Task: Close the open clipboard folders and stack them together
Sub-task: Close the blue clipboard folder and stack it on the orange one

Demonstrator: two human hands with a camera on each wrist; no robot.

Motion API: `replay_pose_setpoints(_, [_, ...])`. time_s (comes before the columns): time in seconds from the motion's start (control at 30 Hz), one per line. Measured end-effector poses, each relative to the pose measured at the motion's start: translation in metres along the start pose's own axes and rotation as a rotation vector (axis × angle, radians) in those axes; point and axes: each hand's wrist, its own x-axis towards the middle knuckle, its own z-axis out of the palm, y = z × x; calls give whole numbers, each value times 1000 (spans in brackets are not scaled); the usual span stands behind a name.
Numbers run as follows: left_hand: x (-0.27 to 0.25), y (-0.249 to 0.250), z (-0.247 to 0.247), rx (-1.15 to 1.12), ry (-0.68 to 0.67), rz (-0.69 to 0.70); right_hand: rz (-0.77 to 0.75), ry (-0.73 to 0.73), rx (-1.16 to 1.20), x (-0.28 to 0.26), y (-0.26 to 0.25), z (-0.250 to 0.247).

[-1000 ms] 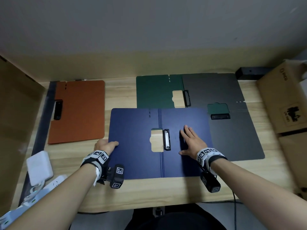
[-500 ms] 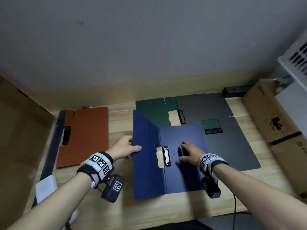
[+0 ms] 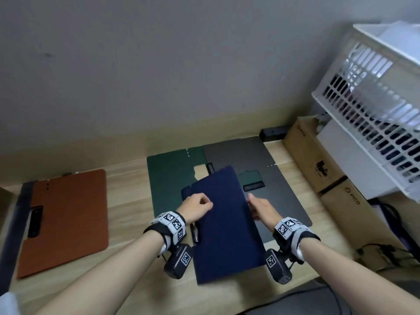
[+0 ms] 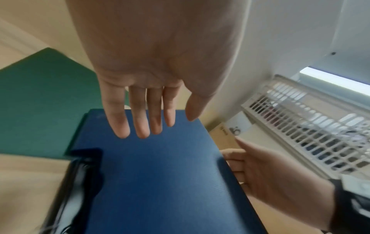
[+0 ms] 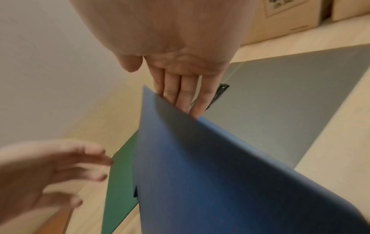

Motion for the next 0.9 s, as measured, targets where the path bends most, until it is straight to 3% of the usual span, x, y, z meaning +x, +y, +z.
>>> replay_pose_setpoints(0.17, [10,-43,21,52,57,-275,74,29,-246,21,39,-8])
replay_pose_setpoints(0.37, [18,-73,47,-109,72,-503,137,-27,-507,52,58,6])
replay_pose_setpoints(0.53, [29,-80,61,-351,161,-639,211,-14,-453,76,68,10])
replay_pose_setpoints(0.67, [26,-87,58,-514,200,-680,269,4,-357,87,75,6])
replay_pose_setpoints(0.9, [12,-115,32,-662,306,-614,191,36,-306,88,51,36])
